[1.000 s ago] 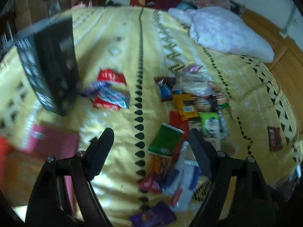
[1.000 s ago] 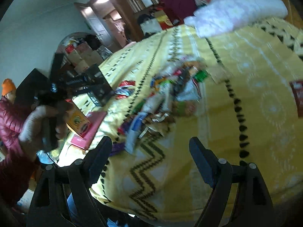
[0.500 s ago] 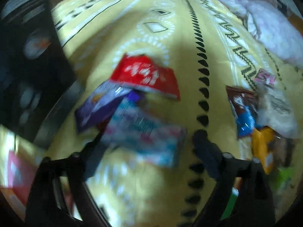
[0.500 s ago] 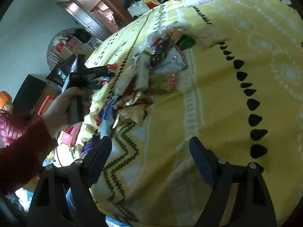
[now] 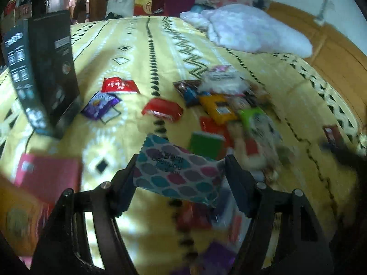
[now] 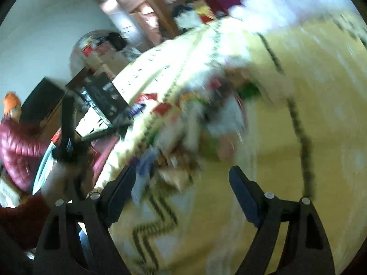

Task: Organize snacks
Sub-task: 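Grasp the patterned tissue packet with the left tool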

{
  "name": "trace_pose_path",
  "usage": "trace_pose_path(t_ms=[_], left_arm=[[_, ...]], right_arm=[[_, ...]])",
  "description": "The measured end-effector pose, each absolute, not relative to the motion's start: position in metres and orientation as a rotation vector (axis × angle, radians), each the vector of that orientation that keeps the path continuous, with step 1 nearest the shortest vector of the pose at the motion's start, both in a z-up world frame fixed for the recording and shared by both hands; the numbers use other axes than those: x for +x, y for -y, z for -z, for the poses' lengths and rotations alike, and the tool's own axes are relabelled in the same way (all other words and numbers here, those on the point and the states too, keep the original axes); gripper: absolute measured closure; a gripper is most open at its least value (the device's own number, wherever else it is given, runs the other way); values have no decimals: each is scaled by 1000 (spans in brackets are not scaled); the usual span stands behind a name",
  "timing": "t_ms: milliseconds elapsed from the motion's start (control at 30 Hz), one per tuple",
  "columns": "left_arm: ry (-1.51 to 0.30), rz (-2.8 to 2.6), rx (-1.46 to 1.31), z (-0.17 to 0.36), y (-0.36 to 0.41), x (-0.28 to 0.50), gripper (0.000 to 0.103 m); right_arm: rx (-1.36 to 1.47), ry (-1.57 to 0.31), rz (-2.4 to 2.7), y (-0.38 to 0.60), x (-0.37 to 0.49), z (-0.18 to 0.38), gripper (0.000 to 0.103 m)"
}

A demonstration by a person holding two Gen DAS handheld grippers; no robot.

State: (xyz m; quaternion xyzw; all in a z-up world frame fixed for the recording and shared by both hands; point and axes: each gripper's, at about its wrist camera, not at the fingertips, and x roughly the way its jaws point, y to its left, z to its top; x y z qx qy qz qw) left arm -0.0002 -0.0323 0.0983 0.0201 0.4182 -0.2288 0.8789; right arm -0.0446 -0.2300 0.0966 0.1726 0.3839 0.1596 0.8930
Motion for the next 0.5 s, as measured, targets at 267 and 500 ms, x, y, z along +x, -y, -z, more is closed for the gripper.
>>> trace_pose_path(t_ms=[267, 500], left_arm=[[-939, 521, -58, -76, 14, 3, 30], [-999, 550, -100, -61, 5, 1, 28]], right_arm=[[-53, -874, -624, 115, 134, -99, 17], [-129, -959, -677, 29, 248, -54, 17]])
